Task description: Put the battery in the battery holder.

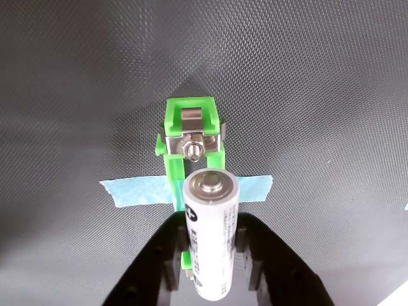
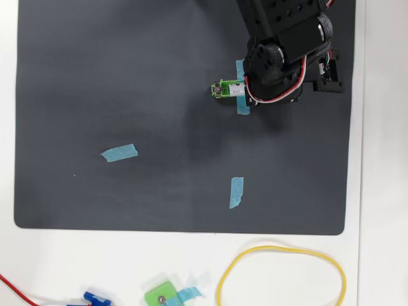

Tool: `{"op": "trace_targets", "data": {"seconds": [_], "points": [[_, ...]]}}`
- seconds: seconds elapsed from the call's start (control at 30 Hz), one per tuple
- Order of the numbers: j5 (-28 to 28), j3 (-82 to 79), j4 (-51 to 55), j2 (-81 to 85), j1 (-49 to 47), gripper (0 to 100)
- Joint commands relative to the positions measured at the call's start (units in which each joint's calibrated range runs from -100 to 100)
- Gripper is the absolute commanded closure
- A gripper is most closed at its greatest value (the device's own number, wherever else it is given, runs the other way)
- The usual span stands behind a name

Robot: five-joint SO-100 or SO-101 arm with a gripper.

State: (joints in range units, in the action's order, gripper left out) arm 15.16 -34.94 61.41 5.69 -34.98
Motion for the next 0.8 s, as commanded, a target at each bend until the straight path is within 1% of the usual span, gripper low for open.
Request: {"op": "trace_targets", "data": {"seconds": [0.0,0.3,0.37,0.77], "points": [[0.2,0.5,-0.4,0.3,0.3,100],[0.2,0.4,-0.2,0.3,0.3,100],[0.2,0.4,1.9,0.3,0.3,100],[0.2,0.4,2.0,0.3,-0.5,100]]}}
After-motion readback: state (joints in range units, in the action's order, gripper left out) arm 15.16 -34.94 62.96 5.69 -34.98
